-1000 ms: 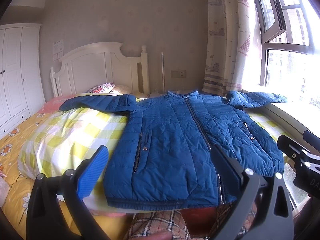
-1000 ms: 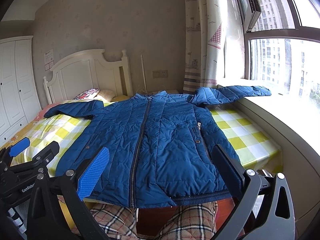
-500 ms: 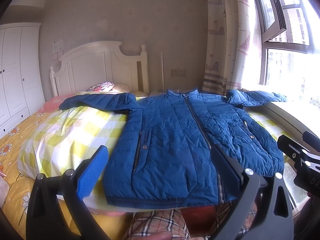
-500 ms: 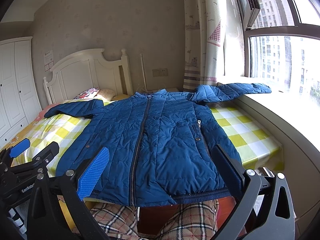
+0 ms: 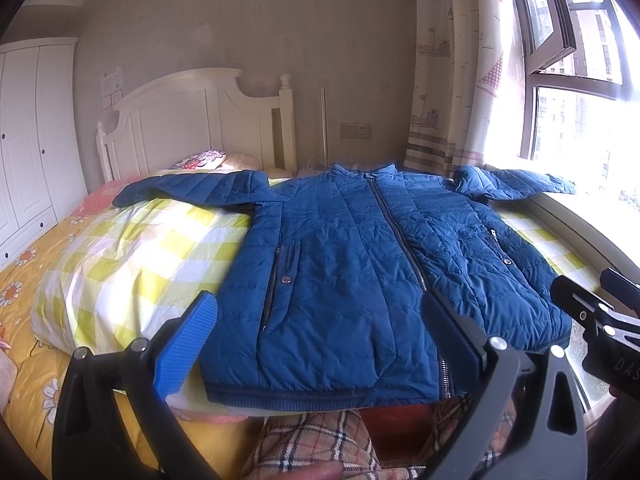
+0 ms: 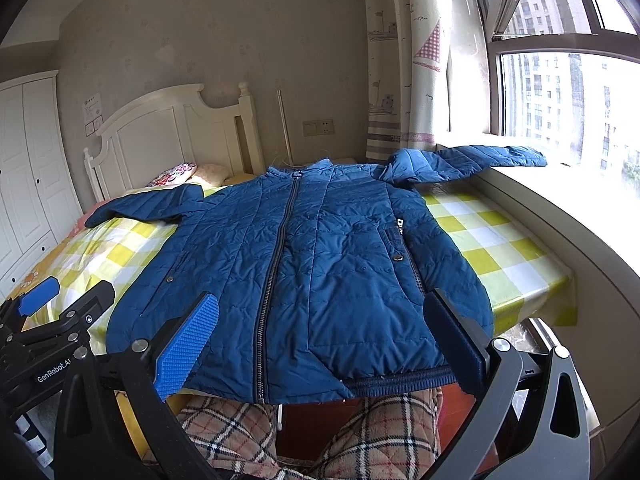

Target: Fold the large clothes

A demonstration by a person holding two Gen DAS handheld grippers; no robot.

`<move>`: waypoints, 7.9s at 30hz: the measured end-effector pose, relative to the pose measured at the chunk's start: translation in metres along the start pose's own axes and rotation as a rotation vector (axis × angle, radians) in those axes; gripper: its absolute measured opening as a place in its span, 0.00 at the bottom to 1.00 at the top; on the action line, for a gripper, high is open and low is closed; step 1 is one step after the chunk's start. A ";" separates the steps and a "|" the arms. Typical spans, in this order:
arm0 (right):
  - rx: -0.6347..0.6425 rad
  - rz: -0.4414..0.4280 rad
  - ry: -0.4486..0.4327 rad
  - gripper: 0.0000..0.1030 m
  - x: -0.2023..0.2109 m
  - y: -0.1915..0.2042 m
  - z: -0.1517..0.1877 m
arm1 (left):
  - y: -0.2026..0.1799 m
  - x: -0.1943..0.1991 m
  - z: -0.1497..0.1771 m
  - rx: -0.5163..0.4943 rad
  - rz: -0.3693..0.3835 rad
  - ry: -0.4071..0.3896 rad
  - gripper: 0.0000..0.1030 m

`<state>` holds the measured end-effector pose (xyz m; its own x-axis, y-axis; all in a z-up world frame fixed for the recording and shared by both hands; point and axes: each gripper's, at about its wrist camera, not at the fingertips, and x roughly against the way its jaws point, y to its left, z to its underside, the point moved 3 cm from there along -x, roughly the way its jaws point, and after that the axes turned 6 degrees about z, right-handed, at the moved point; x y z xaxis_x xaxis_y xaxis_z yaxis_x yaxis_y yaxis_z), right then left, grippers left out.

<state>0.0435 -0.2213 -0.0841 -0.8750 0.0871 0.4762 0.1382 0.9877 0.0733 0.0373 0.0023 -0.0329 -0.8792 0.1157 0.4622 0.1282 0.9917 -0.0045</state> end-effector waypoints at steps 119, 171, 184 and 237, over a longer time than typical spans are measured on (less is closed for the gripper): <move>0.174 -0.361 0.000 0.81 -0.291 0.041 -0.158 | 0.110 -0.348 -0.060 0.250 0.055 0.434 0.98; -0.552 -0.282 0.233 0.45 -0.394 -0.128 -0.132 | 0.139 -0.387 -0.094 0.534 0.199 0.247 0.79; -0.309 -0.073 0.121 0.60 -0.324 -0.091 -0.143 | 0.135 -0.387 -0.097 0.507 0.180 0.244 0.84; 0.166 0.139 0.390 0.91 -0.435 0.009 -0.178 | 0.145 -0.387 -0.096 0.573 0.239 0.217 0.94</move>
<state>0.5081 -0.2730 -0.1350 -0.6088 0.1962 0.7687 0.1378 0.9804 -0.1411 0.4398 0.0962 -0.1271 -0.7367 0.3817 0.5582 -0.0094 0.8196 -0.5729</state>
